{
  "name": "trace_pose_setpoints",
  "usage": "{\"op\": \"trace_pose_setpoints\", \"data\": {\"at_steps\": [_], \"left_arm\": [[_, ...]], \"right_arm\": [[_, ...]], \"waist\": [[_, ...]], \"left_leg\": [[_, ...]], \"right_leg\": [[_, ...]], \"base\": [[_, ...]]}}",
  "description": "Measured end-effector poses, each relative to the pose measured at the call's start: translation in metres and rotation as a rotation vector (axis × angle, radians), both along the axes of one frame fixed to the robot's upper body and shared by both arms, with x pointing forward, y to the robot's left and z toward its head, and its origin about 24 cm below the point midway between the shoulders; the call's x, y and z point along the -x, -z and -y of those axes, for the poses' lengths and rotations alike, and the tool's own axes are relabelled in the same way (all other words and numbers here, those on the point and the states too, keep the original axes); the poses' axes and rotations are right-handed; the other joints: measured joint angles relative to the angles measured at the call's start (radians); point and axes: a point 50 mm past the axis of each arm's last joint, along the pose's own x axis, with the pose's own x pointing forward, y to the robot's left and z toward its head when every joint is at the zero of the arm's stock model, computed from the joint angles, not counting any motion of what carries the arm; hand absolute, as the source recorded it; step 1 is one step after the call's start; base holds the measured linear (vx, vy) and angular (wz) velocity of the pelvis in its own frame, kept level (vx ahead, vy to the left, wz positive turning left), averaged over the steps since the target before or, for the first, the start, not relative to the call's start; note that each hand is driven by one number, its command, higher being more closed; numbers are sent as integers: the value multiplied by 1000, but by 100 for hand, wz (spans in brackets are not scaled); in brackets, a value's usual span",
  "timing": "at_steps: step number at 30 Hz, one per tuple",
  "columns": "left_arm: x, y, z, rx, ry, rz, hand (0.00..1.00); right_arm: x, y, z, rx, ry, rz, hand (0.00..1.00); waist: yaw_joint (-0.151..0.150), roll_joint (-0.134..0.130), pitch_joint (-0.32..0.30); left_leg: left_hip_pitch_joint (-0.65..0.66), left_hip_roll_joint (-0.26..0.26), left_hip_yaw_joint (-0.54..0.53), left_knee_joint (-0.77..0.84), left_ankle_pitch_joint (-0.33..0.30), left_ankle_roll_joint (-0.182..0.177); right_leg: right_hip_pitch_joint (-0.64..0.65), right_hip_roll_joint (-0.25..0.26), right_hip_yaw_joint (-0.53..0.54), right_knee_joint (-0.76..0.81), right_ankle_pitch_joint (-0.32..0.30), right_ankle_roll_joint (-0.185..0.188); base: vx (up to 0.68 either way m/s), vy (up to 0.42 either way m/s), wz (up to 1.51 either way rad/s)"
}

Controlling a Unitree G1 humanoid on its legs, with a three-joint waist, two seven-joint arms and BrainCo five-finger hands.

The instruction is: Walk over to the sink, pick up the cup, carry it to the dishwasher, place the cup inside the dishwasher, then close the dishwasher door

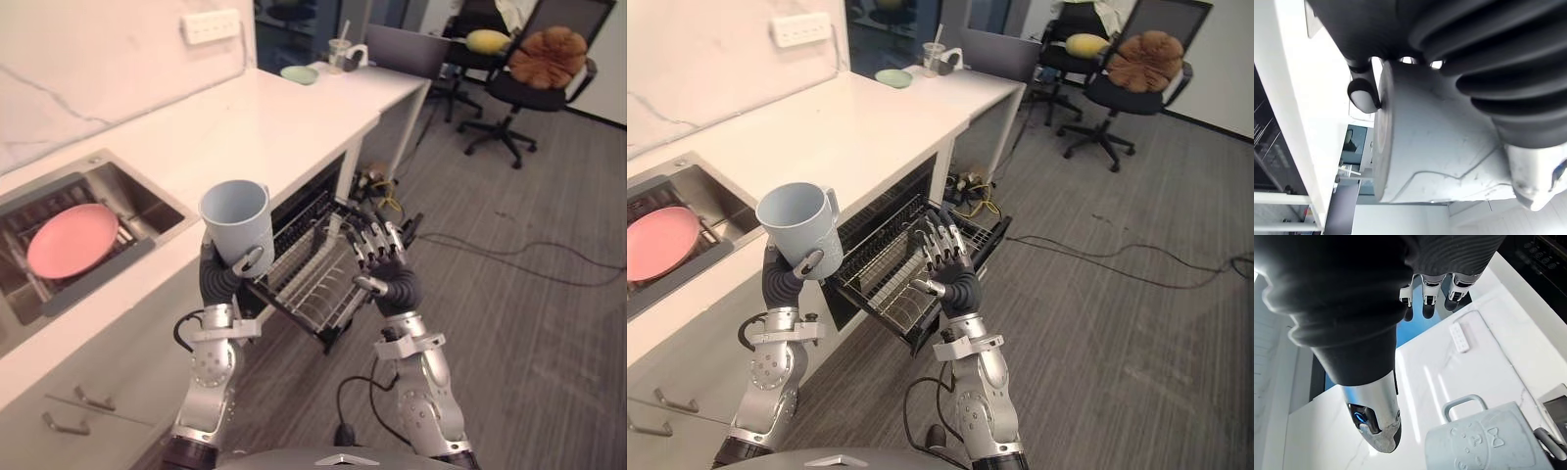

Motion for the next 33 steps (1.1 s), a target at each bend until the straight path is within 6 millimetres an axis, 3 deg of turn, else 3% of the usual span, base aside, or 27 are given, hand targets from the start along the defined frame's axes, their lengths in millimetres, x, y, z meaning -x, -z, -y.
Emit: {"op": "trace_pose_setpoints", "data": {"at_steps": [4, 9, 14, 33], "left_arm": [[1, 0, -7, 0, -124, -1, 100], [6, -2, -10, -82, -313, 25, 100], [6, 5, 1, -241, -420, 24, 100], [0, 2, 17, -447, -455, 112, 100]], "right_arm": [[-2, -4, -12, -23, -52, 1, 0], [0, -18, -25, -39, -118, 46, 0], [-1, -27, -29, -46, -137, 68, 0], [-10, -23, -34, -41, -56, -66, 0]], "waist": [[22, -3, 1], [20, -8, -6], [5, -5, -23], [0, 3, -36]], "left_leg": [[-11, -12, 0, 7, -5, -1], [-16, -9, 27, 14, -12, -7], [-35, 6, 58, 56, -35, -4], [-49, 12, 70, 74, -47, 1]], "right_leg": [[-10, -13, 1, -6, -14, -1], [-33, -11, 25, 5, -13, -2], [-56, 2, 60, 2, 10, -1], [-63, 4, 81, 1, 6, -7]], "base": [[-118, 39, 5], [-52, 17, -18], [34, -3, -23], [-36, 4, -2]]}}
